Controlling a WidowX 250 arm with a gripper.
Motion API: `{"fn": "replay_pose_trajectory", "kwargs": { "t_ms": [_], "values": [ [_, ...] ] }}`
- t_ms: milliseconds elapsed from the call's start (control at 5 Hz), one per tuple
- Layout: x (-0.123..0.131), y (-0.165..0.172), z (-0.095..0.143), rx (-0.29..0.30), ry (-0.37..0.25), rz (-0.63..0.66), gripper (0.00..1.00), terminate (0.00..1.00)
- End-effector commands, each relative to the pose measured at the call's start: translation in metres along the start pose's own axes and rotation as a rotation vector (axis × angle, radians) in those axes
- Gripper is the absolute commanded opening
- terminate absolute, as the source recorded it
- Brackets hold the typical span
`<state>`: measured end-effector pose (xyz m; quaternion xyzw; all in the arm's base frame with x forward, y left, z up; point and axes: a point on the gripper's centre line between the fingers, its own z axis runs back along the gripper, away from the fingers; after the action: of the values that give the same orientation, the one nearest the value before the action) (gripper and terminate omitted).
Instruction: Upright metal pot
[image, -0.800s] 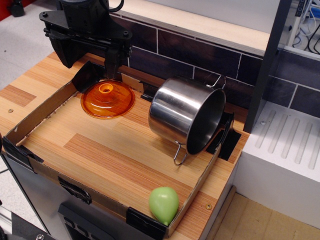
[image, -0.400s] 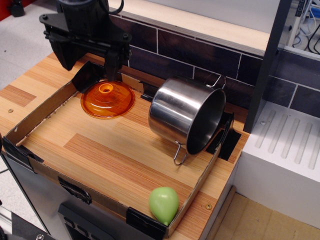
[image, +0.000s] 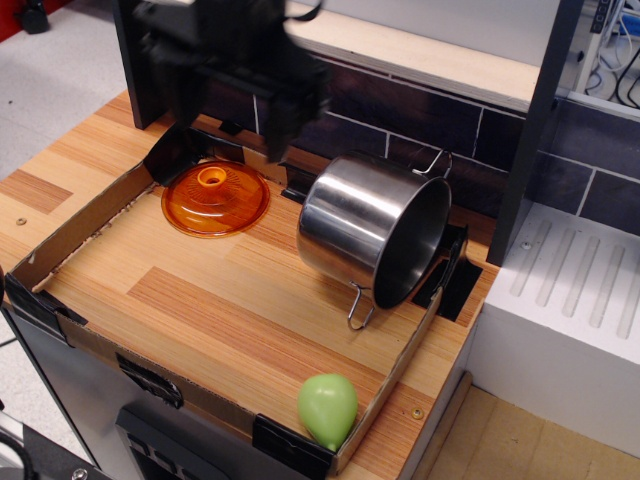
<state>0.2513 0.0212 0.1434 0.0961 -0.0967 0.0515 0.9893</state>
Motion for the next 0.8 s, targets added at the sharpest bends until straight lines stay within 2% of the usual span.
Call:
{"fn": "replay_pose_trajectory", "kwargs": {
  "t_ms": [0,200,400,600],
  "values": [
    [0.018,-0.059,0.022,0.066,-0.13,-0.072,1.0,0.0],
    [0.028,-0.086,0.014,0.117,-0.171,-0.101,1.0,0.0],
    [0.034,-0.117,-0.005,0.184,-0.157,-0.168,1.0,0.0],
    [0.035,-0.123,-0.02,0.245,-0.176,-0.18,1.0,0.0]
  ]
}}
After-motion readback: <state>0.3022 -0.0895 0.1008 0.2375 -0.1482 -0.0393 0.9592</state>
